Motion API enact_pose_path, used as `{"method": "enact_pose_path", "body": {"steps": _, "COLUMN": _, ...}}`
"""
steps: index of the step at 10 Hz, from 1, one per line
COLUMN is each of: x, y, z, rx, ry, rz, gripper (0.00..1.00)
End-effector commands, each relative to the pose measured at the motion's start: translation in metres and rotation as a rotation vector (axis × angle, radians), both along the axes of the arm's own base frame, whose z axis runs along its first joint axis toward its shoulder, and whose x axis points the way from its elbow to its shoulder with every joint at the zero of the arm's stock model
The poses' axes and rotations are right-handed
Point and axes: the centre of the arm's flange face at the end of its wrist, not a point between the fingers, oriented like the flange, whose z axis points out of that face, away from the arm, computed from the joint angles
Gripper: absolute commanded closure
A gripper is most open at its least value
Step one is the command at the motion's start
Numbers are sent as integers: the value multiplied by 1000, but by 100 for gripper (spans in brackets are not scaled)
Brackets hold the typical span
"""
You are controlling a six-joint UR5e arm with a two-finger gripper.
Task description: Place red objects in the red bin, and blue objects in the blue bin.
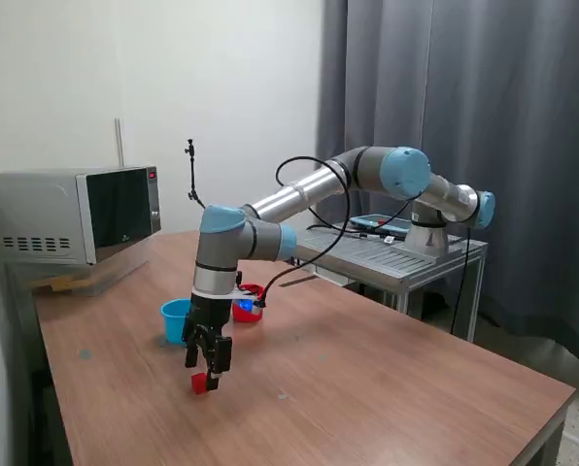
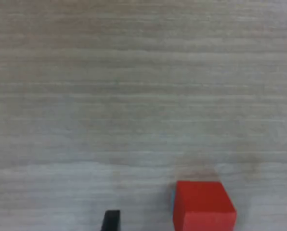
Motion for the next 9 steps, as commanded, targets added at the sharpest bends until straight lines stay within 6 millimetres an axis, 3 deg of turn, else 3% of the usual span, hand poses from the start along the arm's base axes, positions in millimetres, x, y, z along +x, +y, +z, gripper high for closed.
{"method": "enact_pose_path", "body": {"steps": 1, "x": 0, "y": 0, "z": -3, "rx": 0, "ry": -3, "rz": 0, "gripper": 0}}
{"method": "enact_pose_path", "body": {"steps": 9, "x": -3, "y": 0, "z": 2, "rx": 4, "ry": 14, "rz": 9, "gripper": 0}}
